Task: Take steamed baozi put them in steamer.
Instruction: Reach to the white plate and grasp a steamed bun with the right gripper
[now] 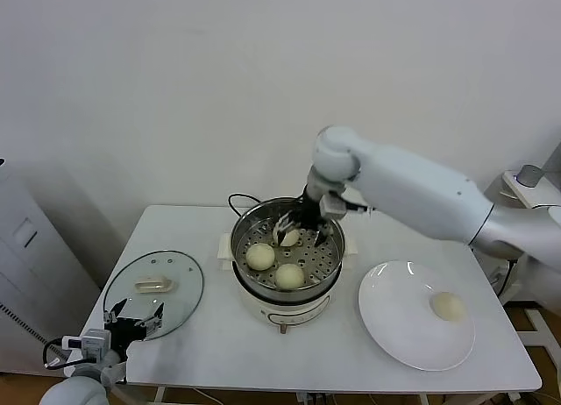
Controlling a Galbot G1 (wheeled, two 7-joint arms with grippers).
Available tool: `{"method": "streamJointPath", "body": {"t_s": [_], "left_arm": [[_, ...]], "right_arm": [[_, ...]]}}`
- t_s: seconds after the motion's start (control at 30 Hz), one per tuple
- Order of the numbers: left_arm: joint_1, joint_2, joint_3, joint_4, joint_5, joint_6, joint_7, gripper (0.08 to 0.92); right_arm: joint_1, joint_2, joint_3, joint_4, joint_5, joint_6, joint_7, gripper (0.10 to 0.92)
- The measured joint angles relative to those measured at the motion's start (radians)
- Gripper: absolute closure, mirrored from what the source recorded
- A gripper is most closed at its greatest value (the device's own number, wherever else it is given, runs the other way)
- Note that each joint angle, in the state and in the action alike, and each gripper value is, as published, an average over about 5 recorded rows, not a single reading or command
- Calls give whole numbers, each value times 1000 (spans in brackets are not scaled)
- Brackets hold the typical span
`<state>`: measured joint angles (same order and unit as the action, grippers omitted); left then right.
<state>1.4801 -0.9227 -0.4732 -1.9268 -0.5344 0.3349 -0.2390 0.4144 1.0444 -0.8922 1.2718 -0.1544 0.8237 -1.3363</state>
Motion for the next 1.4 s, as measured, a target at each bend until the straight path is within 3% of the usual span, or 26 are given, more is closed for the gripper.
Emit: {"method": "streamJointPath", "body": {"t_s": [0.33,0.6,1.0,1.4], "left_arm": [[13,-1,-12,-7,-2,-6,-1,177],[13,-3,-13,-10,-3,-7,-1,177],[15,-3,-12,-12,-3,-7,-1,177],[11,-2,-12,-12,-3,-4,-1,177]], "right_arm": [[97,-131,-42,-111,128,-24,-37,203],[106,-277,-105,-154,199,-231,-43,203],[-20,-451,-104,-173,213,-420,-17,203],[-239,-511,10,-189,178,-507,44,203]]}}
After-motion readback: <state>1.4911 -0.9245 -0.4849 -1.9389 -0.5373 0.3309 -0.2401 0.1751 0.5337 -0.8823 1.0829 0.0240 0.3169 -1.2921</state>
